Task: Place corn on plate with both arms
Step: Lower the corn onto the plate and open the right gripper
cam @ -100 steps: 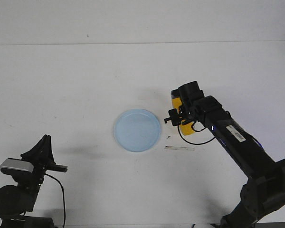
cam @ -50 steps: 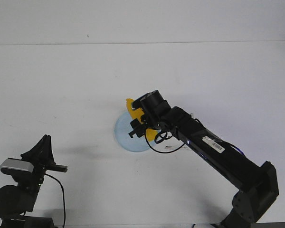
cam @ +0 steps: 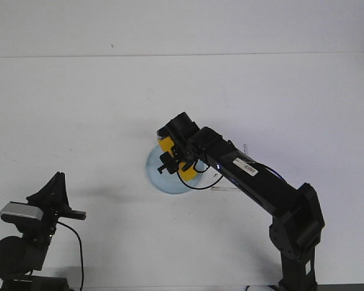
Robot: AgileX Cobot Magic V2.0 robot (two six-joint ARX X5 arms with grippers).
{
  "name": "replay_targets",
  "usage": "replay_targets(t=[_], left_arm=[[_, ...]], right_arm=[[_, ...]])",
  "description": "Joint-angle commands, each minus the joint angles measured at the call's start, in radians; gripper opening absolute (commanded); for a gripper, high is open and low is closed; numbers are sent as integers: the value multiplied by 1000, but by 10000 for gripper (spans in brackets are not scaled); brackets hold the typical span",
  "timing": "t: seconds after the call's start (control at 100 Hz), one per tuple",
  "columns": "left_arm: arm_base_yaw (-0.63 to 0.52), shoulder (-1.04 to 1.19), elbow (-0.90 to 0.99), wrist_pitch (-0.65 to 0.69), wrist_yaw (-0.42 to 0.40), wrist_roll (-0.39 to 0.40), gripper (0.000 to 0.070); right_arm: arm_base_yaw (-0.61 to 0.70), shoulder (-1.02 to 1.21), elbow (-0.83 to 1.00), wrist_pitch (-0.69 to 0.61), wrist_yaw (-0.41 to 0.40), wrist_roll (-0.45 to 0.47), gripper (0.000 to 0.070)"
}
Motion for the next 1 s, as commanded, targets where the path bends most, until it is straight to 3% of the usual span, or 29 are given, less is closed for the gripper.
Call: replay_targets(t=[0.0,0.76,0.91,0.99], left_arm=[[0,-1,7,13,-2,6,1],[0,-1,7,13,-2,6,1],[0,-1,7,13,-2,6,1],[0,-1,7,13,-2,6,1]], right_arm=[[10,40,29,-3,-2,7,332],[31,91,28,-30,-2,-13,335],[31,91,28,-30,2,-12,434],[32,91,28,-29,2,-12,440]])
